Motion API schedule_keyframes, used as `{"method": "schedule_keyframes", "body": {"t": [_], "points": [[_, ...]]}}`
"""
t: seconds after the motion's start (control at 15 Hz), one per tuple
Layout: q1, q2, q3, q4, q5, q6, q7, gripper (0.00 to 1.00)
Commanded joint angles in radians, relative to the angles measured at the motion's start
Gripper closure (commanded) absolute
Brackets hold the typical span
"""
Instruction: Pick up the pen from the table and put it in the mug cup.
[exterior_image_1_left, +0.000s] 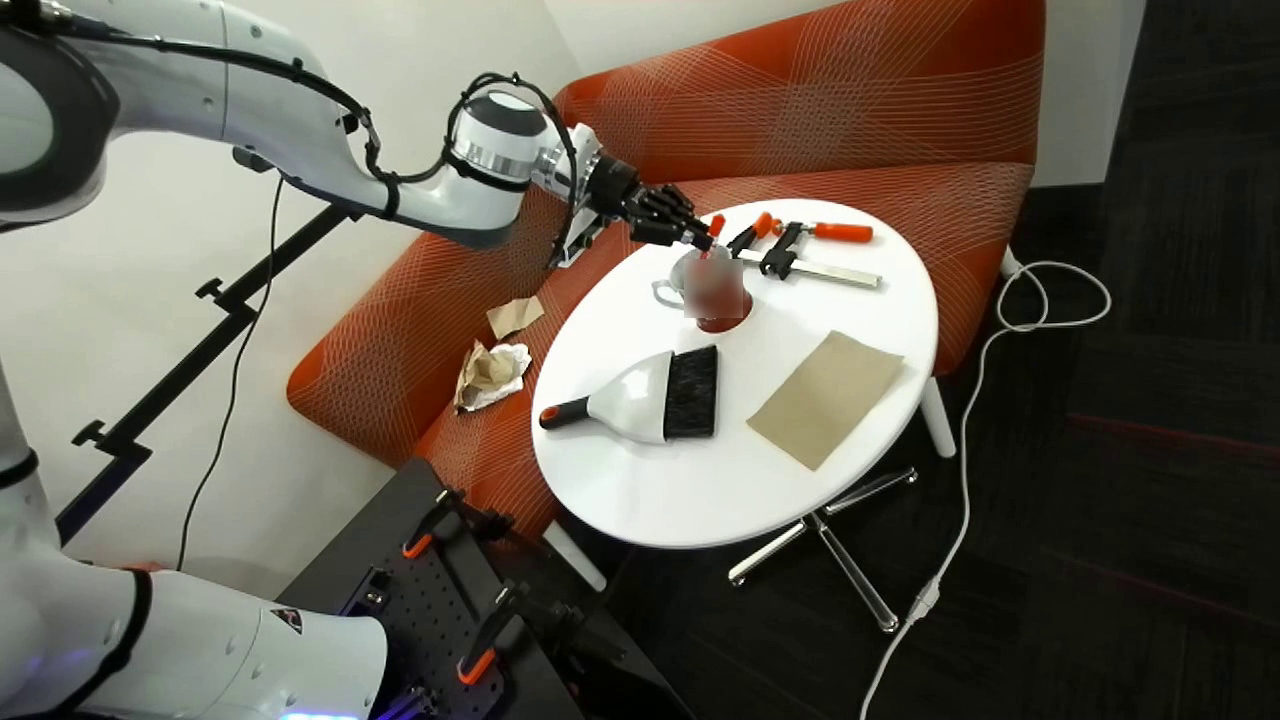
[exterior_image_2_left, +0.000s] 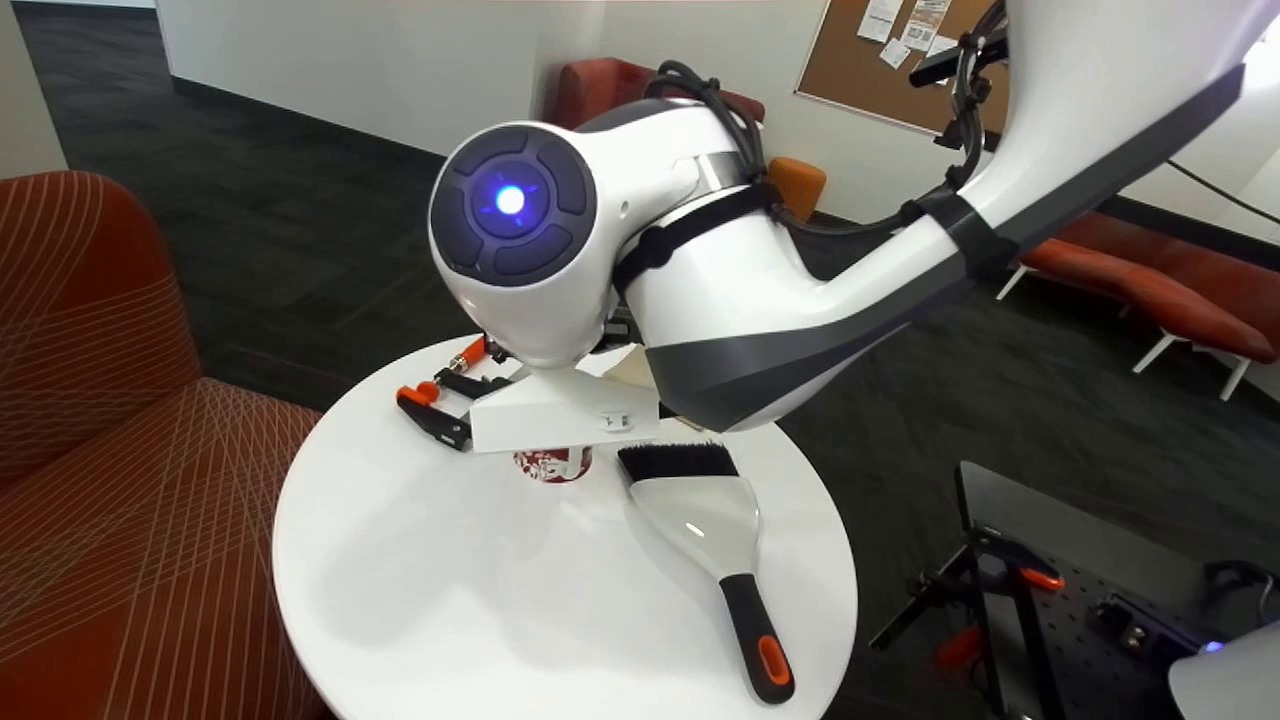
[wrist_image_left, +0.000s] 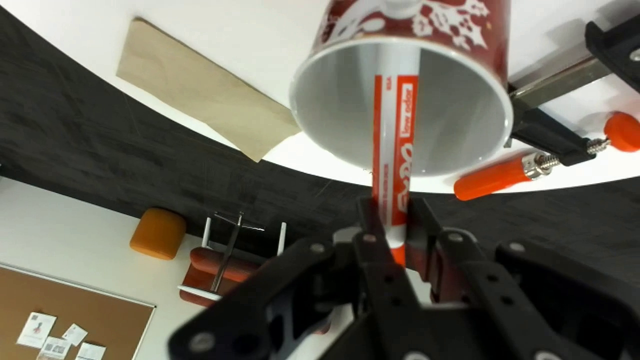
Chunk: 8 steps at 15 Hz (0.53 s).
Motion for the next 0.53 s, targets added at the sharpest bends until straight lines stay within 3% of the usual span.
{"method": "schedule_keyframes", "body": {"t": [0.0, 0.47], "points": [[-0.008, 0.024, 0.024, 0.034, 0.01, -0.038, -0.019, 0.55], [-0.01, -0.063, 0.027, -0.018, 0.013, -0.023, 0.016, 0.04]]}}
